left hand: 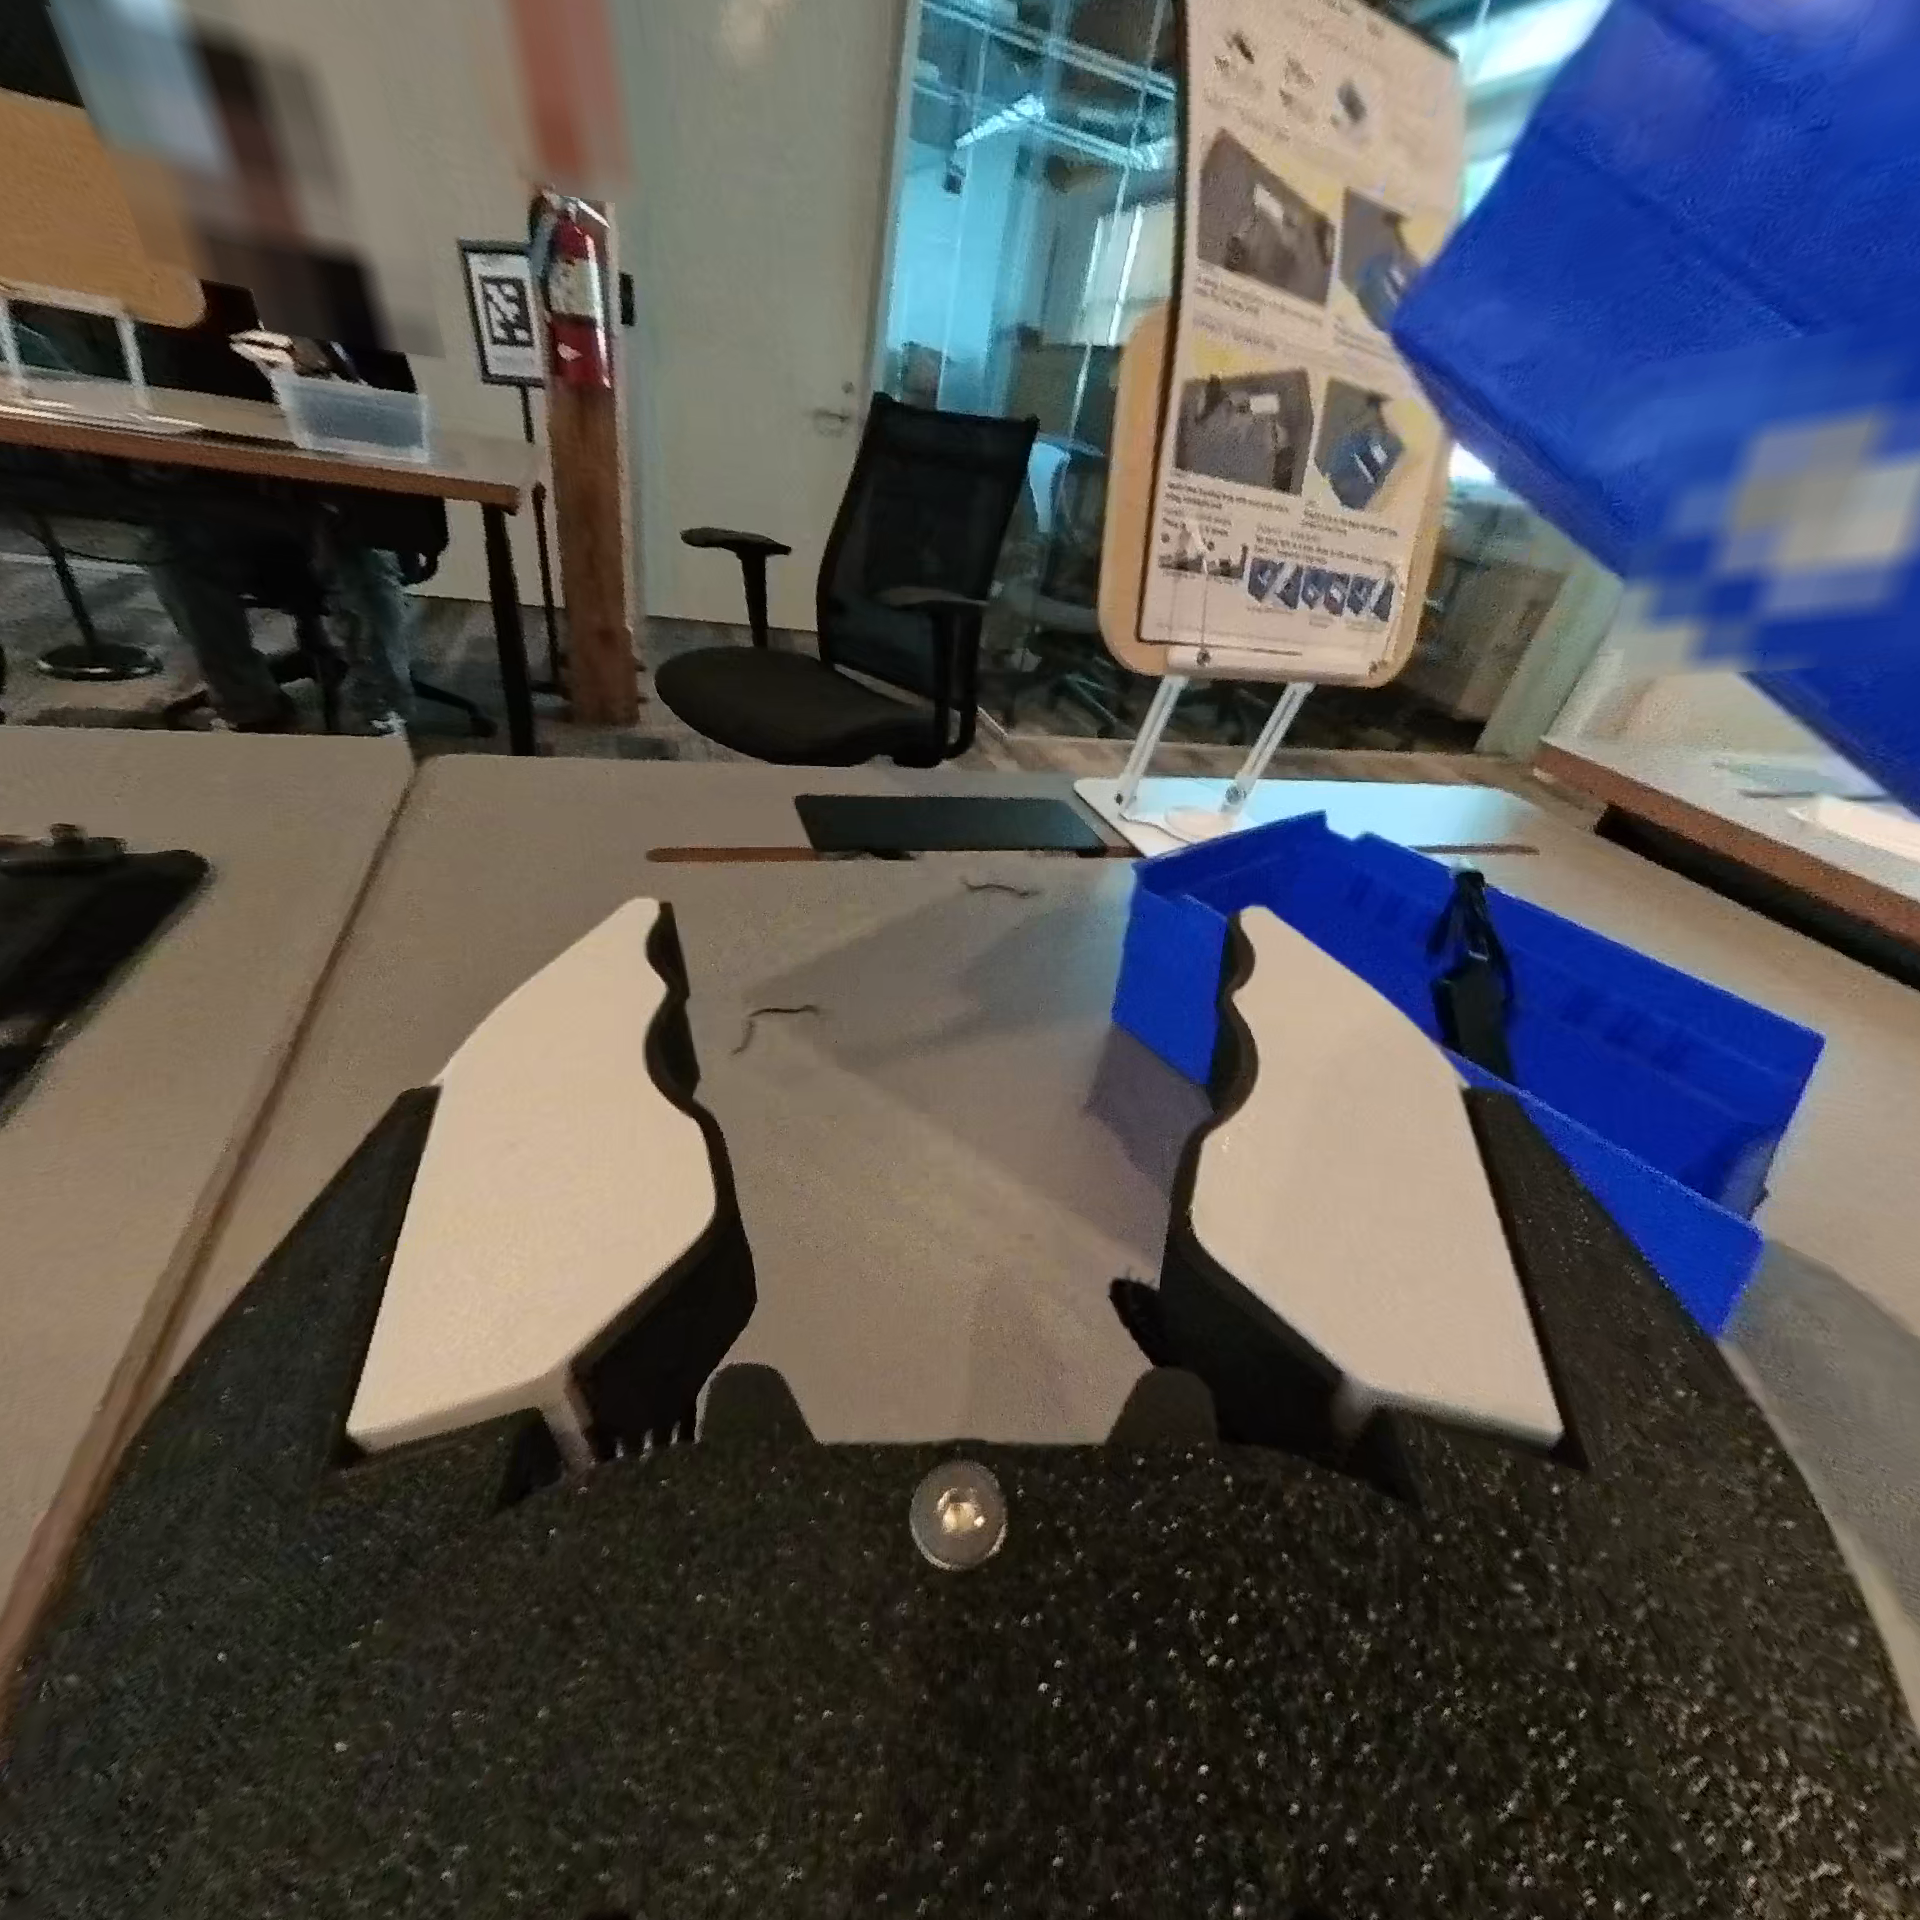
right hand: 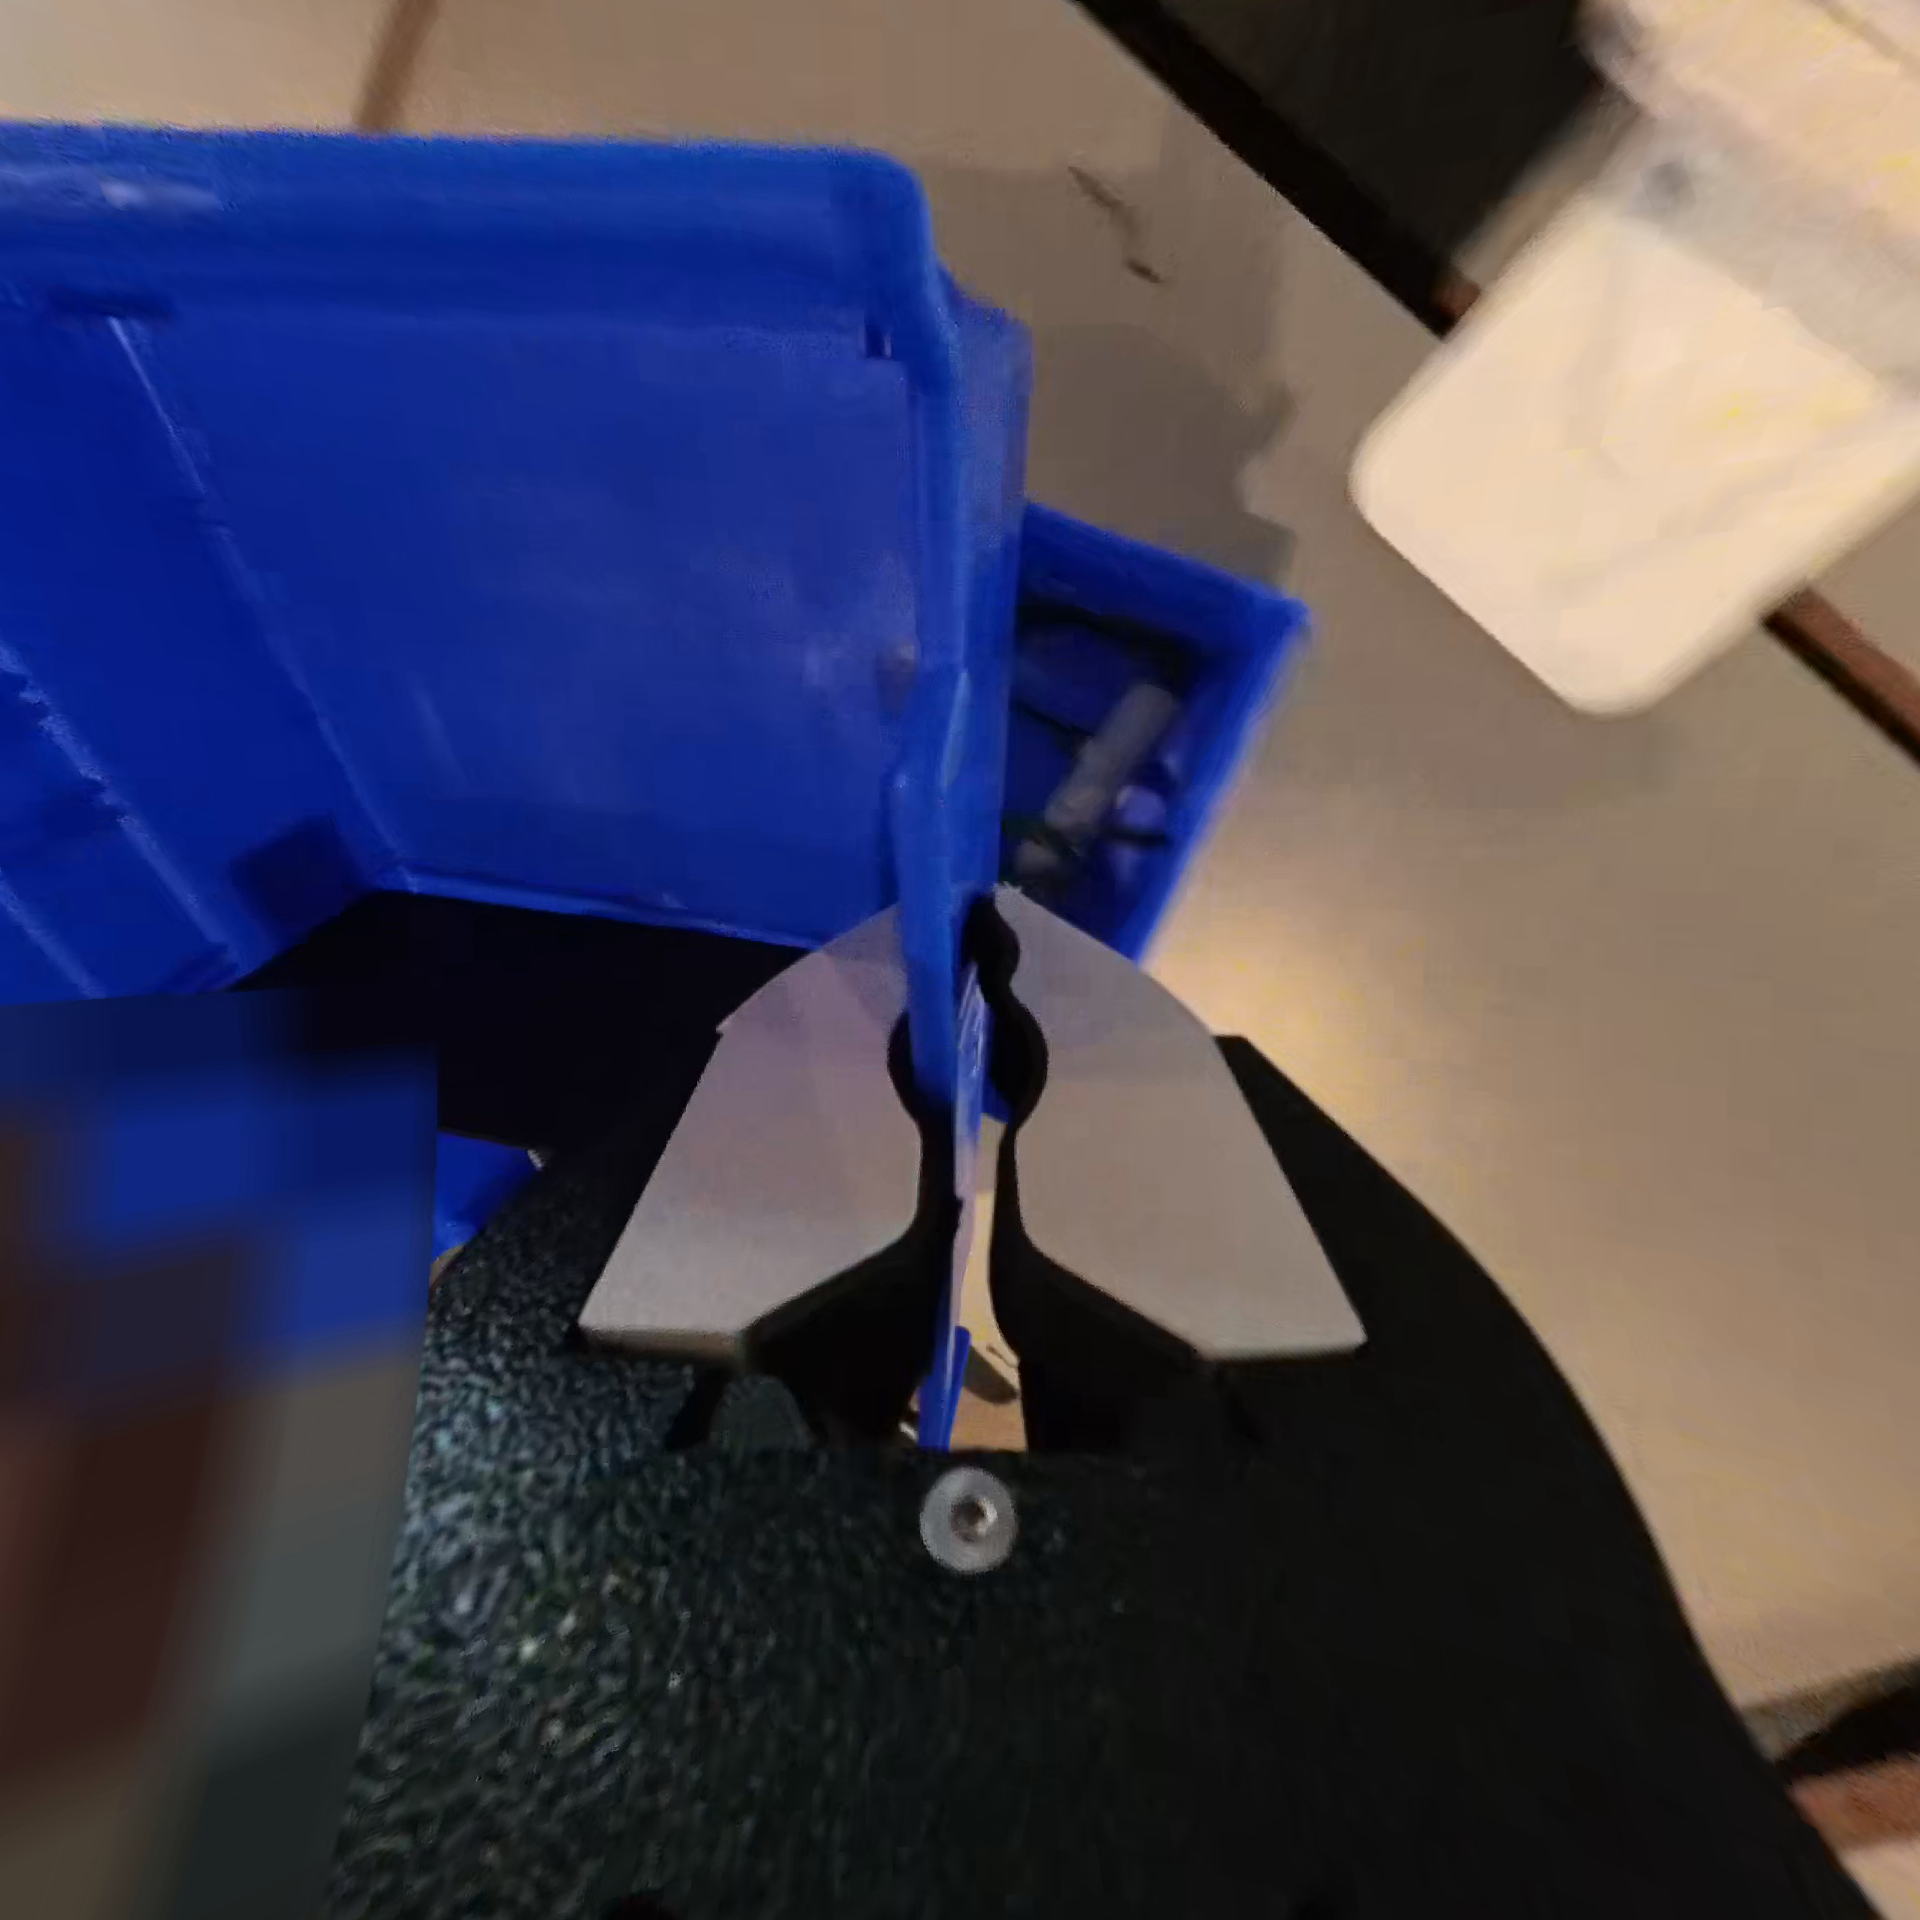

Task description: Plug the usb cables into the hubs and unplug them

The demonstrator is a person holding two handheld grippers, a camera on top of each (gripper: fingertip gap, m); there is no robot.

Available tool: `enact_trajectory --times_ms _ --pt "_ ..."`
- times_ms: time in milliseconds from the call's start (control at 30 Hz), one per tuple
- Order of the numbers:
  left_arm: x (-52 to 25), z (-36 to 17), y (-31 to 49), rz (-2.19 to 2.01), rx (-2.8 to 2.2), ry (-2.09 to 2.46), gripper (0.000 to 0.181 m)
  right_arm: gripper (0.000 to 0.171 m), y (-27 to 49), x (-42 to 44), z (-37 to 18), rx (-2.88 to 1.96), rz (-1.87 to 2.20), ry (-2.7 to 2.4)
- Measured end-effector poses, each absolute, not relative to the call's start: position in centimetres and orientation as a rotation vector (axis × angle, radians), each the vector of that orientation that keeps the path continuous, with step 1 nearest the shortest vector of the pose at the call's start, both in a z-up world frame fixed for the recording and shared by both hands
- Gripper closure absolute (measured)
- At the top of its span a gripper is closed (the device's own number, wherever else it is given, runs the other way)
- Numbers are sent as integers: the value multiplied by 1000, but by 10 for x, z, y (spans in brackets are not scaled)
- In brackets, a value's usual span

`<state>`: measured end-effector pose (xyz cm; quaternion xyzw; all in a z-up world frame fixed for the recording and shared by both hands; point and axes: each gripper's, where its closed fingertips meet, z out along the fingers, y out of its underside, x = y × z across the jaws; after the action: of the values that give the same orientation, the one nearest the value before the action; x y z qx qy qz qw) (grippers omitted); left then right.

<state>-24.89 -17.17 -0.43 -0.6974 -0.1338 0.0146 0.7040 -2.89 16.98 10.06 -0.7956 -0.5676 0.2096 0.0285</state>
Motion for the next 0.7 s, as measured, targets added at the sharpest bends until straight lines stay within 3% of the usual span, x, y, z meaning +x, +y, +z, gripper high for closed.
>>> enact_trajectory --times_ms 200,400,533,700 --pt "-217 -16 -134 -42 -1635 -198 85 166 267 181 47 -2762 514 -1229" --pt "-196 -28 -107 -99 -1690 -140 85 166 323 355 -60 -3049 260 -744" --pt "-184 -37 -94 -116 -1732 -112 85 167 339 401 -124 -3105 282 -592" --pt "-175 -43 -82 -108 -1767 -84 85 165 347 400 -158 -3113 431 -575"
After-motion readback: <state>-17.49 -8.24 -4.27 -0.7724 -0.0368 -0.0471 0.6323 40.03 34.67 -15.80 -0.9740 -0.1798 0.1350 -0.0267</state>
